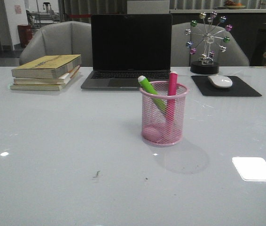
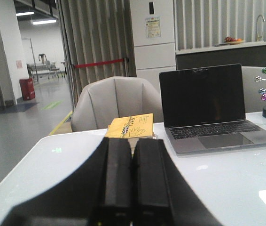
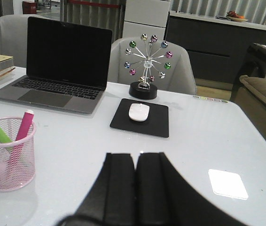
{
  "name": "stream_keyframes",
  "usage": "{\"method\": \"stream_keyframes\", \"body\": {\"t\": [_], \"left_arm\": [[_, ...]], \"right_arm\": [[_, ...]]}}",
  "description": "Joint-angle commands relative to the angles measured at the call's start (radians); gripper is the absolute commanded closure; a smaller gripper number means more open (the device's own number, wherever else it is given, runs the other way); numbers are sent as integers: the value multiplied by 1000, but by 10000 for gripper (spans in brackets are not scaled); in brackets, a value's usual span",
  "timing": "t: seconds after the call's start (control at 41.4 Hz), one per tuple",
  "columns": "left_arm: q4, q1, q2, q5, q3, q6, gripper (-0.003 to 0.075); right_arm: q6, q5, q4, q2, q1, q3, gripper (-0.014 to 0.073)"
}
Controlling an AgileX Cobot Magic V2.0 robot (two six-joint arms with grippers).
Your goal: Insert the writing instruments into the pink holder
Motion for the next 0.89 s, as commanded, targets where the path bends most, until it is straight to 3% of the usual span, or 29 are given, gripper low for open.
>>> {"method": "stream_keyframes", "body": {"t": [0.0,0.048,0.145,0.87], "left_arm": [[0,-7,-83,-76,56,-5,629],[0,-7,-130,66,43,-5,629],[0,-7,-118,100,50,-5,629],[0,-7,-124,82,50,-5,629]], "right_arm": [[-8,-85,6,20,-6,-27,504],[-8,-85,6,20,-6,-27,504],[-8,-84,6,19,-6,-27,504],[-8,-84,6,19,-6,-27,504]]}}
